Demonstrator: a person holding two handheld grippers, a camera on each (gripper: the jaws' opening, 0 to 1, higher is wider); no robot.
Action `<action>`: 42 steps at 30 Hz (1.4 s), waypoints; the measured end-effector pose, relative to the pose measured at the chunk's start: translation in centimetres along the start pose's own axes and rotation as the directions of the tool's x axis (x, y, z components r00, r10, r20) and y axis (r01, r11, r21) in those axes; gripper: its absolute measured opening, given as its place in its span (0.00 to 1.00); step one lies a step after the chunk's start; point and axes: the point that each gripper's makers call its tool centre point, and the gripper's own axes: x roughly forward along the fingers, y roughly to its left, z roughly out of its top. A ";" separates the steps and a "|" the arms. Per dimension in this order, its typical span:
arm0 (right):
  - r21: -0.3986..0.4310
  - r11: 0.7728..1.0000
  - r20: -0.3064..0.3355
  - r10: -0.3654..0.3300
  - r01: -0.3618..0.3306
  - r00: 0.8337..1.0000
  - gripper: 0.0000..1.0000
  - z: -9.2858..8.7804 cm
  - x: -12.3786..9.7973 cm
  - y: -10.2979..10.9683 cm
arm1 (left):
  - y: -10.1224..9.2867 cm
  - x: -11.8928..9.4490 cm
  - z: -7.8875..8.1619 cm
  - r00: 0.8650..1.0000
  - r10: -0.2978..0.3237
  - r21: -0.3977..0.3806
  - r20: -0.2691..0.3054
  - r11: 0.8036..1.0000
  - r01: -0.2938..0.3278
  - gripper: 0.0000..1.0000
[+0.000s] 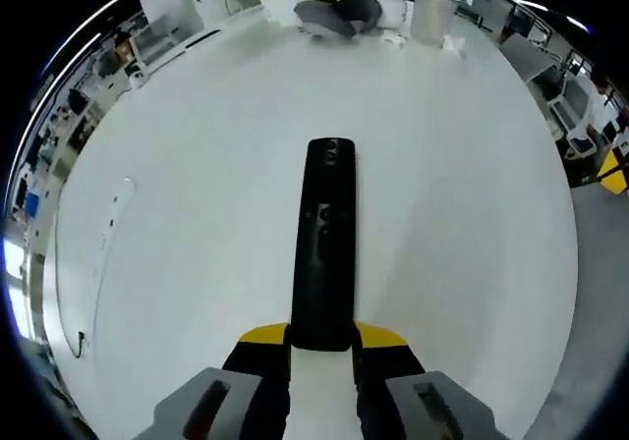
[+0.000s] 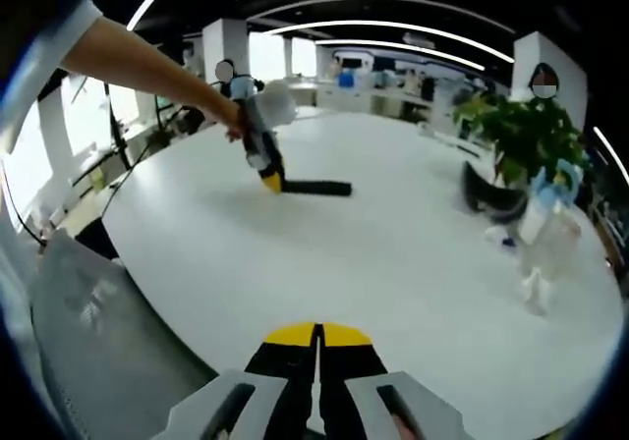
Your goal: Press the specified remote control buttons in sequence, fully releasing each button before pressing the next.
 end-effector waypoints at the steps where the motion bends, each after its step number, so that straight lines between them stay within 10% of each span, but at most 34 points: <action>1: 0.002 1.000 -0.002 0.000 0.000 1.000 0.00 0.0 0.0 0.0 | -0.1 0.0 0.0 1.000 0.000 0.003 -0.004 1.000 0.000 0.23; 42: 0.000 1.000 -0.027 0.019 -0.019 0.999 0.00 -0.4 0.2 0.4 | -5.7 -0.5 -1.1 0.993 -0.020 0.103 -0.113 0.994 0.032 0.23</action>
